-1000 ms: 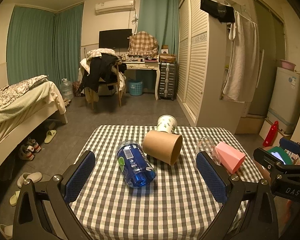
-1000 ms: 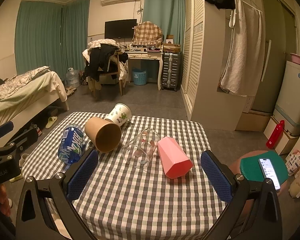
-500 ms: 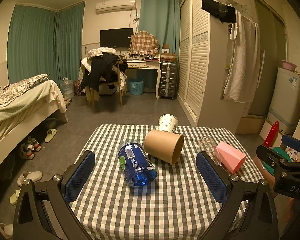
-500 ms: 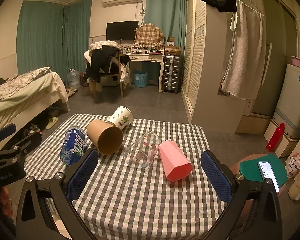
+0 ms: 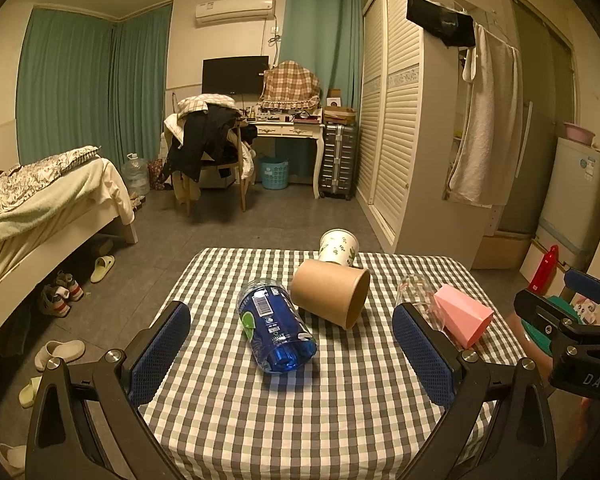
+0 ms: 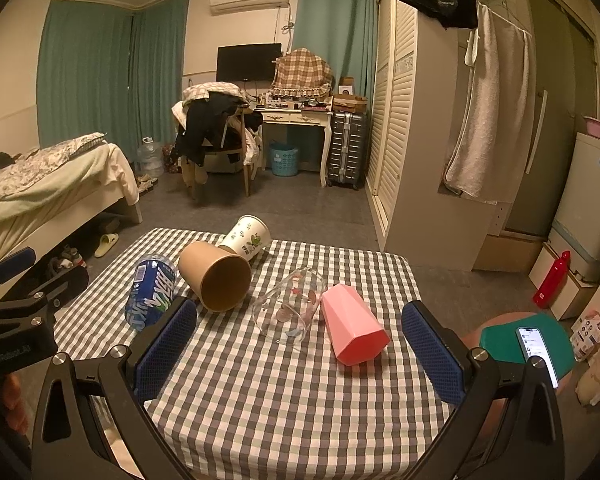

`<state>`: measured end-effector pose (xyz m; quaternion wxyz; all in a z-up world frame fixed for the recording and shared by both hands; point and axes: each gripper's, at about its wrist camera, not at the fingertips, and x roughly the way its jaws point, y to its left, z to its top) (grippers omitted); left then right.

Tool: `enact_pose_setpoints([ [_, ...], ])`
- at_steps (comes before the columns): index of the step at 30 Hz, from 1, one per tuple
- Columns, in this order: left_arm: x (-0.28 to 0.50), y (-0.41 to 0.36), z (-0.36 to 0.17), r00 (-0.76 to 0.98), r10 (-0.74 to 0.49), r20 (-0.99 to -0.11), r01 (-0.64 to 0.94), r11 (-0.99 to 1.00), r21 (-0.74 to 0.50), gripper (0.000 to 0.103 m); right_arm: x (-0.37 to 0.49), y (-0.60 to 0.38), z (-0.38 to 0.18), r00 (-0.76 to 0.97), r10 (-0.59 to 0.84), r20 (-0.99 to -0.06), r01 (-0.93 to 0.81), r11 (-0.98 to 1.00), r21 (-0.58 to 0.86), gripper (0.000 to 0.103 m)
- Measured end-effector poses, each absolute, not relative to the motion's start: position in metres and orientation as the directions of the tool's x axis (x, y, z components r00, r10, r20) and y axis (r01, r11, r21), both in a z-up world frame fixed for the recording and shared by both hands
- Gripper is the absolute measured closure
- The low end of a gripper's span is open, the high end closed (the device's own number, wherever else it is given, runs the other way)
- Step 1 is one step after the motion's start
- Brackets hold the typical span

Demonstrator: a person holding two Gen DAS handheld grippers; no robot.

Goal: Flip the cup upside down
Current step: 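Move the left tool forward to the white leaf-print paper cup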

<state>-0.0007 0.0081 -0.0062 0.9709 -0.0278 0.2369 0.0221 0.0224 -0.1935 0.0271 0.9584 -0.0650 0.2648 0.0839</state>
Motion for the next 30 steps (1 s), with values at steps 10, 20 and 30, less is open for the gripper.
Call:
enact_pose_setpoints([
  [10, -0.002, 0.008, -0.005, 0.881, 0.026, -0.473, -0.057, 0.997, -0.051, 0.000, 0.020, -0.193, 0.027, 0.845, 0.125, -0.520, -0.194, 0.978, -0.081, 0.000],
  [20, -0.004, 0.010, -0.003, 0.881, 0.020, -0.472, -0.054, 0.997, -0.059, 0.000, 0.018, -0.193, 0.030, 0.848, 0.128, -0.514, -0.196, 0.977, -0.079, 0.000],
  [30, 0.002, 0.009, -0.003, 0.866, -0.023, -0.499, -0.019, 0.997, -0.080, 0.000, 0.017, -0.192, 0.037, 0.853, 0.128, -0.506, -0.201, 0.975, -0.092, 0.000],
])
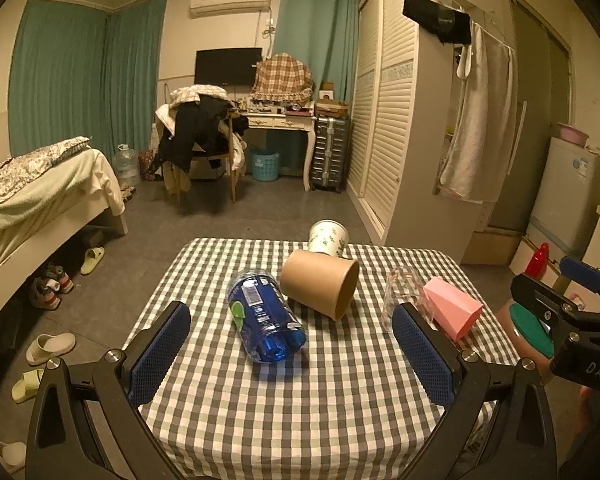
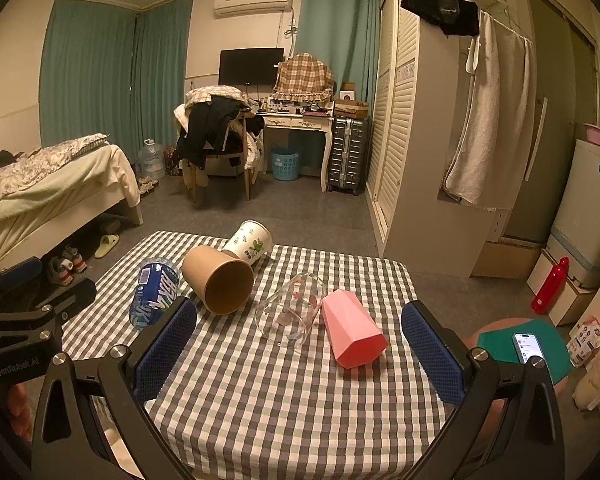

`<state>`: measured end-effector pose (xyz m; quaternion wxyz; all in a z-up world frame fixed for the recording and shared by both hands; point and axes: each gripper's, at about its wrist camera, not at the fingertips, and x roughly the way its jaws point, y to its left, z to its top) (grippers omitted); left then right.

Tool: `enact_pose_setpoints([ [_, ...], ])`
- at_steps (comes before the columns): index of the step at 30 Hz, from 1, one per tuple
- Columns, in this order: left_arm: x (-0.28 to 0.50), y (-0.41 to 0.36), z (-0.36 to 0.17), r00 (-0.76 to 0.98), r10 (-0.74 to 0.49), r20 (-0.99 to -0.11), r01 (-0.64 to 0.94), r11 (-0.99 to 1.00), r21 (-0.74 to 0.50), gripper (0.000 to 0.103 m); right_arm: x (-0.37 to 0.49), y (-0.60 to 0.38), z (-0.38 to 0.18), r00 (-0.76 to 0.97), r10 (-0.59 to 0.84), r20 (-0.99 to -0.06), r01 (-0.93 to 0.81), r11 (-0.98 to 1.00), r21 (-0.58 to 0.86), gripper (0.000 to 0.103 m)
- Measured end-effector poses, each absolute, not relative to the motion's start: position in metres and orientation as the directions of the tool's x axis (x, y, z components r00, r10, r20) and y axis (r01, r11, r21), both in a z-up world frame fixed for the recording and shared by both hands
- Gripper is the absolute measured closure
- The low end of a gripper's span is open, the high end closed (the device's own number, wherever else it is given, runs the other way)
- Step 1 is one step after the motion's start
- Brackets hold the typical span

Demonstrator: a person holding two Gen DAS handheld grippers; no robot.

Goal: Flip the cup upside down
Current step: 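Move the left tool forward to the white leaf-print paper cup, then close the left tool on the white paper cup's body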

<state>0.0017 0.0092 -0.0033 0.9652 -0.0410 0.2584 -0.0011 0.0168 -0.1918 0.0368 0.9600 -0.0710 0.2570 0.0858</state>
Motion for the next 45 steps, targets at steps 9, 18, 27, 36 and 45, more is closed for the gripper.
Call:
enact_pose_setpoints([
  [9, 0.047, 0.001, 0.000, 0.799, -0.053, -0.599, 0.054, 0.998, -0.016, 0.000, 0.038, -0.192, 0.042, 0.852, 0.125, -0.508, -0.204, 0.974, -0.102, 0.000],
  [18, 0.123, -0.013, 0.007, 0.749, -0.095, -0.656, 0.148, 0.989, 0.026, 0.000, 0.095, -0.201, 0.042, 0.837, 0.116, -0.535, -0.193, 0.977, -0.092, 0.000],
  [27, 0.224, -0.024, -0.022, 0.666, -0.079, -0.742, 0.177, 0.983, 0.055, 0.000, 0.181, -0.216, 0.034, 0.821, 0.088, -0.564, -0.149, 0.987, -0.064, 0.000],
  [36, 0.305, -0.037, -0.069, 0.556, -0.103, -0.825, 0.216, 0.976, 0.023, 0.002, 0.234, -0.217, -0.008, 0.771, 0.097, -0.630, -0.149, 0.988, -0.030, 0.000],
  [45, 0.340, -0.052, -0.100, 0.446, -0.103, -0.889, 0.253, 0.967, 0.015, 0.019, 0.246, -0.223, -0.038, 0.744, 0.102, -0.660, -0.146, 0.989, -0.011, 0.000],
])
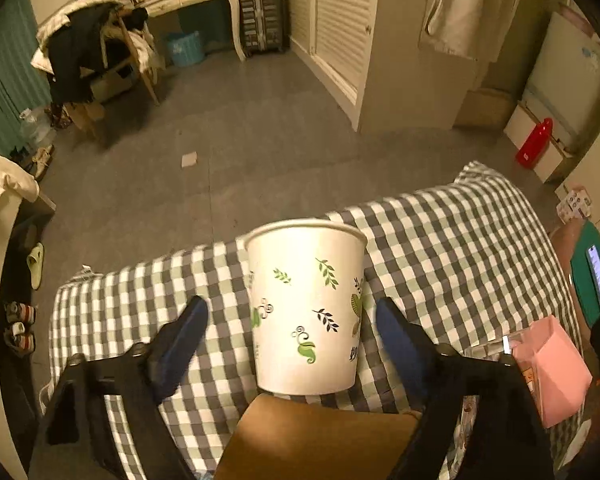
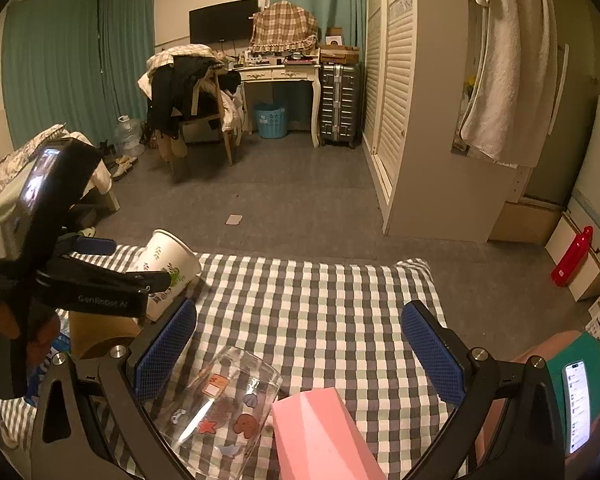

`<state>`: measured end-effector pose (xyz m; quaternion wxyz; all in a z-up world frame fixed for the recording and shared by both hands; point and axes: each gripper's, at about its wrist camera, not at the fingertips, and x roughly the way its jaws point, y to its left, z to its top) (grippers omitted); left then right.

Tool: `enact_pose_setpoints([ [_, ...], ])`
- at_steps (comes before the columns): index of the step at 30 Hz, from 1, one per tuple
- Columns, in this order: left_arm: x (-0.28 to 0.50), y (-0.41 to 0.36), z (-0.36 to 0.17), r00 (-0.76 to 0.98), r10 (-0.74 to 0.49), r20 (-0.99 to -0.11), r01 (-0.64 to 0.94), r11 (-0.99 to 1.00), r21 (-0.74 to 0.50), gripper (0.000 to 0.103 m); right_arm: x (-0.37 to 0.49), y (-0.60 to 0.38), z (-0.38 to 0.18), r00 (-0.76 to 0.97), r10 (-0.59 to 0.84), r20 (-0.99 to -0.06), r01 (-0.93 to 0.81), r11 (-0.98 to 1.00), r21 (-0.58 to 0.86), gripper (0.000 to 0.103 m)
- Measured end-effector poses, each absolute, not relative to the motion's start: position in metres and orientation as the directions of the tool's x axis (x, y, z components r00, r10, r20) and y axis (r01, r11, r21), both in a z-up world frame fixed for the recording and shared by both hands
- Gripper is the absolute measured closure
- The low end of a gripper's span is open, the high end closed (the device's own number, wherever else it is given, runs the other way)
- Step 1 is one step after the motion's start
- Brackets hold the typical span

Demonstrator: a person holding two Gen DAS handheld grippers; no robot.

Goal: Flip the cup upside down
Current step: 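Close the left tool on the white paper cup's body, then lift the white cup with the left tool and carry it toward the right tool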

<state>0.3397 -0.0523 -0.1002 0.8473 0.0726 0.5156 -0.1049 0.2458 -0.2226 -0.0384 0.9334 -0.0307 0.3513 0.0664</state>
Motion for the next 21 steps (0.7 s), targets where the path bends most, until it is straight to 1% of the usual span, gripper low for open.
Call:
enact_pose_setpoints([
  [2, 0.343, -0.056, -0.106, 0.422, -0.113, -0.899, 0.269, 0.963, 0.005, 0.023, 0.246, -0.227, -0.041, 0.742, 0.104, -0.663, -0.141, 0.990, -0.003, 0.000],
  [4, 0.345, -0.060, -0.111, 0.406, -0.107, -0.907, 0.280, 0.960, 0.012, 0.038, 0.246, -0.228, -0.044, 0.739, 0.102, -0.665, -0.136, 0.991, 0.001, 0.000],
  [5, 0.346, -0.061, -0.114, 0.395, -0.111, -0.912, 0.285, 0.958, 0.007, 0.040, 0.246, -0.229, -0.045, 0.736, 0.101, -0.669, -0.134, 0.991, 0.002, 0.000],
  [11, 0.347, -0.059, -0.105, 0.409, -0.131, -0.903, 0.271, 0.962, -0.017, 0.041, 0.241, -0.237, -0.049, 0.727, 0.094, -0.681, -0.123, 0.992, 0.005, 0.000],
  [16, 0.327, -0.059, -0.060, 0.476, -0.142, -0.868, 0.271, 0.962, -0.009, 0.041, 0.228, -0.242, -0.031, 0.745, 0.082, -0.662, -0.109, 0.994, 0.000, 0.000],
  [21, 0.277, -0.060, -0.006, 0.555, -0.156, -0.817, 0.284, 0.959, 0.010, 0.041, 0.200, -0.245, -0.002, 0.781, 0.081, -0.620, -0.104, 0.995, -0.001, 0.000],
])
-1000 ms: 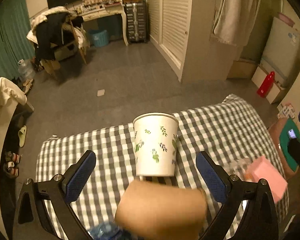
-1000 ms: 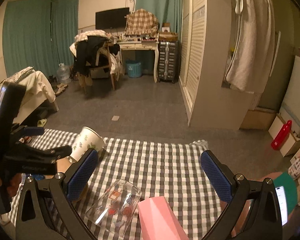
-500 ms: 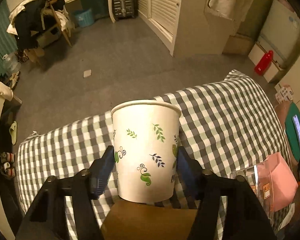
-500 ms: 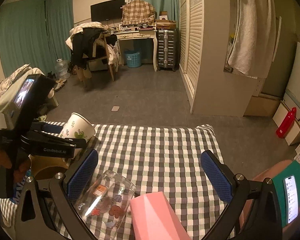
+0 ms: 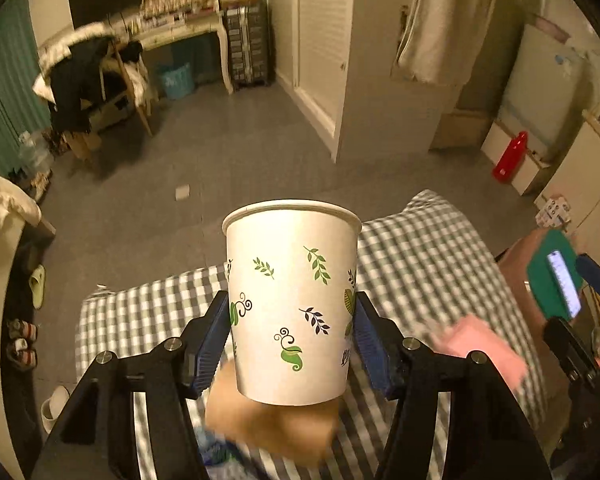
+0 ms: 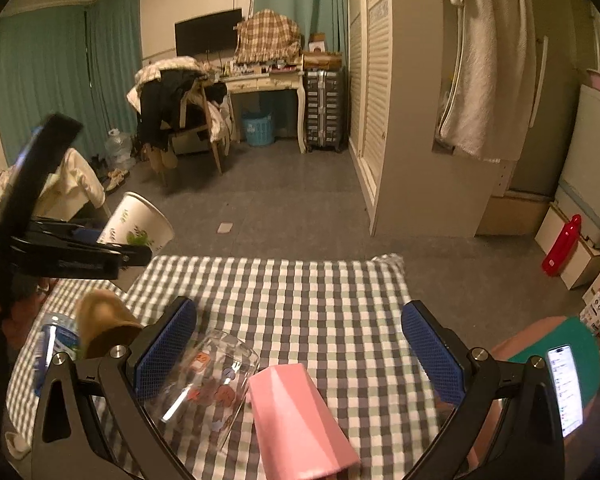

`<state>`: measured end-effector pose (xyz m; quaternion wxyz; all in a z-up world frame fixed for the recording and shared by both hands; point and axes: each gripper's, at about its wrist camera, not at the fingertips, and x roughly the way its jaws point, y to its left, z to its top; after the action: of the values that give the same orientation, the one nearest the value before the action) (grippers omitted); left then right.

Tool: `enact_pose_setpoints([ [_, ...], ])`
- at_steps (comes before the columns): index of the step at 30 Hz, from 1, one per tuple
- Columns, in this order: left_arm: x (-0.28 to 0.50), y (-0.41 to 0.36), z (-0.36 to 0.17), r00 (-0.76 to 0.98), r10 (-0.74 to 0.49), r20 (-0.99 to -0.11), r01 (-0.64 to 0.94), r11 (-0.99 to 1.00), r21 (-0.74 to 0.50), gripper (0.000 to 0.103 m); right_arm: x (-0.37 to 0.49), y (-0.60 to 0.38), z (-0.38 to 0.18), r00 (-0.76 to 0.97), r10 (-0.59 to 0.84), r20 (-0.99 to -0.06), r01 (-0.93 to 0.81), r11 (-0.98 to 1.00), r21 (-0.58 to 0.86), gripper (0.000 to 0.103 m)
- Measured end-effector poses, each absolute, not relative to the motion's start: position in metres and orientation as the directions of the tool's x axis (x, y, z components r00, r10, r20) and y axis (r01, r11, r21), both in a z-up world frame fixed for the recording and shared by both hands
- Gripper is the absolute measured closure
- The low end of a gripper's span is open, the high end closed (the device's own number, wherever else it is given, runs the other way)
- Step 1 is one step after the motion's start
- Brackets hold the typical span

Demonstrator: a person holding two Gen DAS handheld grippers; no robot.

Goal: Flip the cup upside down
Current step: 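Lift the white cup with the left tool and carry it toward the right tool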

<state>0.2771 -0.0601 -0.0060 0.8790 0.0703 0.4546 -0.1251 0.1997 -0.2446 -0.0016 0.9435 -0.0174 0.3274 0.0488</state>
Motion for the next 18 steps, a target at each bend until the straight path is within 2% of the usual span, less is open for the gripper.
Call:
enact_pose_setpoints([
  [3, 0.240, -0.056, 0.016, 0.578, -0.156, -0.801, 0.267, 0.964, 0.005, 0.041, 0.176, -0.247, 0.016, 0.800, 0.085, -0.595, -0.103, 0.995, 0.004, 0.000],
  [8, 0.184, -0.048, 0.022, 0.574, -0.161, -0.802, 0.224, 0.974, -0.036, 0.041, 0.131, -0.248, 0.032, 0.814, 0.097, -0.572, -0.111, 0.994, 0.012, 0.000],
  [18, 0.091, -0.043, -0.042, 0.578, -0.173, -0.797, 0.126, 0.984, -0.123, 0.041, 0.060, -0.246, 0.003, 0.765, 0.096, -0.636, -0.124, 0.992, 0.001, 0.000],
])
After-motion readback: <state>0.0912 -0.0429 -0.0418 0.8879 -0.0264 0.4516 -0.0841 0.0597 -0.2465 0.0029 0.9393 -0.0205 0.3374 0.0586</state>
